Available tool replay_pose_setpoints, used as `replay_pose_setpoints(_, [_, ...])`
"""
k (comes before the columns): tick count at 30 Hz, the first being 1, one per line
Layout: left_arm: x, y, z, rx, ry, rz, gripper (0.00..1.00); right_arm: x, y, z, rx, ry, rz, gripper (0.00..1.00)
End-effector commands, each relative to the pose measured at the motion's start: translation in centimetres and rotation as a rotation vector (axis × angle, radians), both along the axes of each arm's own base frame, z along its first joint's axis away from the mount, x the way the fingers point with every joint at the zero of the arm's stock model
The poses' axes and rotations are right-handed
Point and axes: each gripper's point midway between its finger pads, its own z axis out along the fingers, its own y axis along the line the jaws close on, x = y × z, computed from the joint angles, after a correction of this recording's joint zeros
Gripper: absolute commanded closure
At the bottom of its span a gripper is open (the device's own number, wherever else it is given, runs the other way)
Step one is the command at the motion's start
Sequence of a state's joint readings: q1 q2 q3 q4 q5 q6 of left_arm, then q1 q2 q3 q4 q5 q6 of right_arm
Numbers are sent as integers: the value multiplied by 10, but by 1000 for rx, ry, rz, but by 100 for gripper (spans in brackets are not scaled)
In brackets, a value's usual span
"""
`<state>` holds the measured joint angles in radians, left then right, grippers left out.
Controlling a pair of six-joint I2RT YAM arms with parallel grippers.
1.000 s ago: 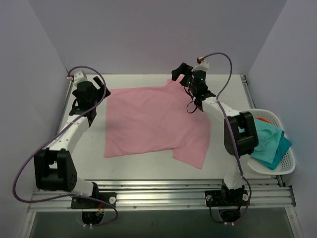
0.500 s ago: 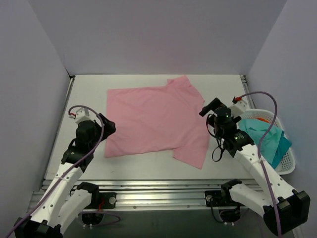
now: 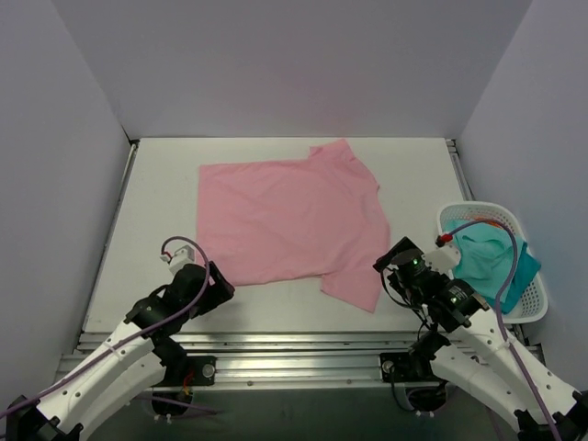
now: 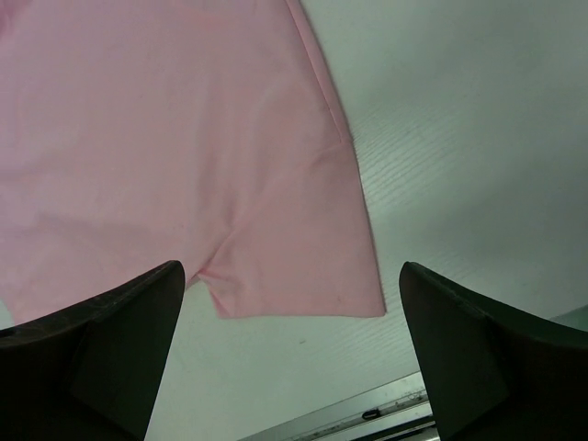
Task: Fold and stack the t-shirts
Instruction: Flatten the tshirt out
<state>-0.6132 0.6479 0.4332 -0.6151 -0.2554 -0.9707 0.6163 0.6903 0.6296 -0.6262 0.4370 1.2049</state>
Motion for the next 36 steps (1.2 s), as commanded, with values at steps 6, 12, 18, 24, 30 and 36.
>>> replay_pose_setpoints(6, [-14,26,-18,-7,1,264,19,5,5,1,11,-18,13,2])
replay_pose_setpoints(12, [11,11,-30,128,24,328,13,22,29,-15,-36,22,131,1])
replay_pose_setpoints(18, [29,5,-51,311,22,478,7,33,44,-15,-33,-11,208,1])
replay_pose_setpoints(24, [33,8,-50,329,-10,541,7,31,40,-4,-45,-44,219,0])
replay_pose_setpoints(30, [33,13,-49,337,-16,568,9,32,32,11,-48,-91,188,0])
replay_pose_setpoints(36, [23,8,-41,247,-54,569,16,33,30,7,-70,-70,177,0])
